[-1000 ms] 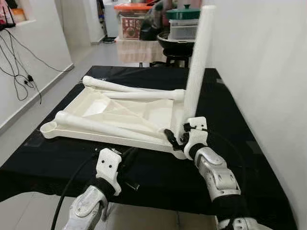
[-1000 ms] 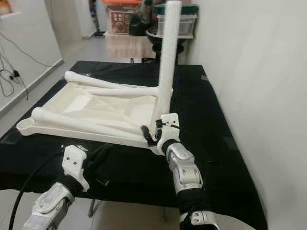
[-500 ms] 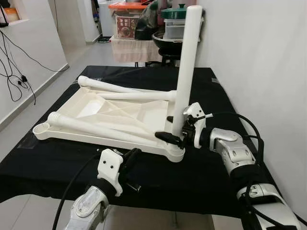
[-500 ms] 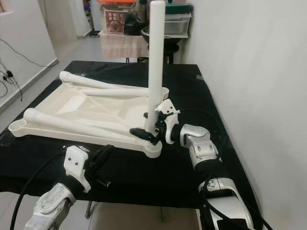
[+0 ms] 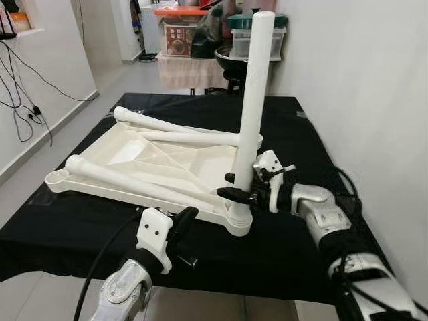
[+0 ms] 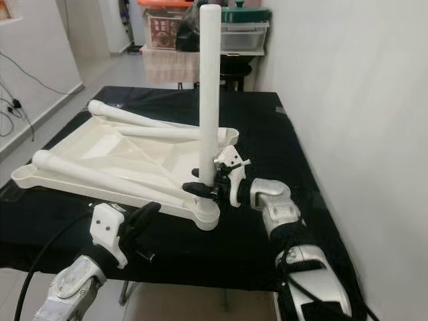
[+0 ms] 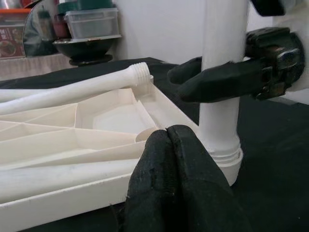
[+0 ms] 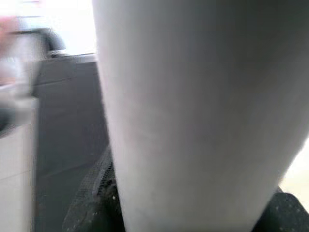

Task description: Building children table

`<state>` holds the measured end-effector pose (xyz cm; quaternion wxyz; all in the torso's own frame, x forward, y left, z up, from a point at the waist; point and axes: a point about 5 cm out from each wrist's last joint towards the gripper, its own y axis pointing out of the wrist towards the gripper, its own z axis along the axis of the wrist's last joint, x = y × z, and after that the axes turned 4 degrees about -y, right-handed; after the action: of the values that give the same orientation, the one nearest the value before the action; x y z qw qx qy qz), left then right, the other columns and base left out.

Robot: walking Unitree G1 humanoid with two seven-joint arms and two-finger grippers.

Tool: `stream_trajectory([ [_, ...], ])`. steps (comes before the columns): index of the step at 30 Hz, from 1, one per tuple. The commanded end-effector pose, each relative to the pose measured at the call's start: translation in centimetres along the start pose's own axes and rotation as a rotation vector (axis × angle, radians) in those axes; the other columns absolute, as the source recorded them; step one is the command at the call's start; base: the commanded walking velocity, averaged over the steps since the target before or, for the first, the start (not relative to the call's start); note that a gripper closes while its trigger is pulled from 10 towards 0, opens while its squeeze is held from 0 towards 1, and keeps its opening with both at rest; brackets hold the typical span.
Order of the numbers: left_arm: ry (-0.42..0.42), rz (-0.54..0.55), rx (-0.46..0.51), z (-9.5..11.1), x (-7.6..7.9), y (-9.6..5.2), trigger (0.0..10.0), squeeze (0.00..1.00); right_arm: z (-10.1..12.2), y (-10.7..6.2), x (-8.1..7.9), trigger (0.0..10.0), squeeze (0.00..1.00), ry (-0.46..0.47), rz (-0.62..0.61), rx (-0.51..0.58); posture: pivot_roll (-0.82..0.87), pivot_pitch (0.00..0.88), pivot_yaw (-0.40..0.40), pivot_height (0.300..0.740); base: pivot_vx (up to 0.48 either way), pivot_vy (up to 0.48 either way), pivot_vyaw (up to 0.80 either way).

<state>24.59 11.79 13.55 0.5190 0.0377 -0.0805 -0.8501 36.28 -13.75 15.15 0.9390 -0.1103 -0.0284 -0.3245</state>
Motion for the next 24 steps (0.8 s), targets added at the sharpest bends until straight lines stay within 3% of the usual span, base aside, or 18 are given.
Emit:
stream_trajectory([
  [1, -0.002, 0.0, -0.004, -0.2, 0.0, -0.2, 10.0, 0.0, -2.7, -0.5, 0.2, 0.0, 0.0, 0.014, -0.148, -0.167, 0.0, 0.0, -0.048, 0.74, 0.0, 0.0, 0.0],
  [2, -0.001, 0.0, -0.002, 0.0, -0.1, -0.2, 10.0, 0.0, -3.6, -0.4, -1.8, 0.0, 0.0, 0.223, -0.536, -0.172, -0.01, 0.0, -0.038, 0.74, 0.0, 0.0, 0.0],
  [3, -0.001, 0.0, -0.002, 0.0, -0.1, -0.2, 10.0, 0.0, -3.6, -0.4, -1.8, 0.0, 0.0, 0.223, -0.536, -0.172, -0.01, 0.0, -0.038, 0.74, 0.0, 0.0, 0.0],
  [4, -0.001, 0.001, -0.002, 0.0, -0.2, -0.2, 10.0, 0.0, -3.7, -0.5, -3.6, 0.0, 0.0, 0.311, -0.554, -0.167, -0.01, 0.0, -0.034, 0.74, 0.0, 0.0, 0.0],
  [6, 0.007, -0.001, -0.008, -0.1, -0.3, -0.2, 10.0, 0.0, -2.2, -0.2, -5.6, 0.0, 0.0, 0.176, -0.518, -0.148, -0.03, 0.0, -0.015, 0.74, 0.0, 0.0, 0.0],
  [7, 0.009, -0.003, -0.011, -0.2, -0.3, -0.2, 10.0, 0.0, -1.9, -0.1, -4.6, 0.0, 0.0, 0.171, -0.55, -0.117, -0.03, 0.0, -0.008, 0.74, 0.0, 0.0, 0.0],
  [8, 0.009, -0.003, -0.011, -0.2, -0.3, -0.2, 10.0, 0.0, -1.9, -0.1, -4.6, 0.0, 0.0, 0.171, -0.55, -0.117, -0.03, 0.0, -0.008, 0.74, 0.0, 0.0, 0.0],
  [11, 0.006, -0.018, -0.019, -0.2, -0.3, -0.1, 10.0, 0.0, -2.8, -0.3, -2.3, 0.0, 0.0, 0.287, -0.633, -0.101, -0.02, 0.0, -0.01, 0.74, 0.0, 0.0, 0.0],
  [15, 0.004, -0.019, -0.019, -0.2, -0.3, -0.1, 10.0, 0.0, -2.6, 0.1, -2.4, 0.0, 0.0, 0.267, -0.636, -0.107, -0.01, 0.0, -0.022, 0.74, 0.0, 0.0, 0.0],
  [16, 0.009, -0.01, -0.015, -0.1, -0.4, -0.1, 10.0, 0.0, -2.2, 0.6, -2.7, 10.0, 0.0, 0.256, -0.612, -0.099, 0.0, 0.0, -0.024, 0.74, 0.0, 0.0, 0.0],
  [18, 0.015, 0.002, -0.01, -0.1, -0.4, -0.1, 10.0, 0.0, -1.4, 1.5, -3.5, 10.0, 0.0, 0.261, -0.552, -0.065, 0.0, 0.0, -0.024, 0.74, 0.0, 0.0, 0.0],
  [19, 0.017, 0.004, -0.009, 0.0, -0.4, -0.1, 10.0, 0.0, -0.6, 1.7, -3.9, 10.0, 1.0, 0.261, -0.522, -0.05, 0.0, 0.0, -0.023, 0.74, 0.0, 0.0, 0.0],
  [24, 0.015, 0.0, -0.01, 0.0, -0.4, 0.0, 10.0, 0.0, 1.0, 2.3, -3.9, 10.0, 1.0, 0.233, -0.439, 0.009, 0.0, 0.0, -0.016, 0.74, 0.0, 0.0, 0.0],
])
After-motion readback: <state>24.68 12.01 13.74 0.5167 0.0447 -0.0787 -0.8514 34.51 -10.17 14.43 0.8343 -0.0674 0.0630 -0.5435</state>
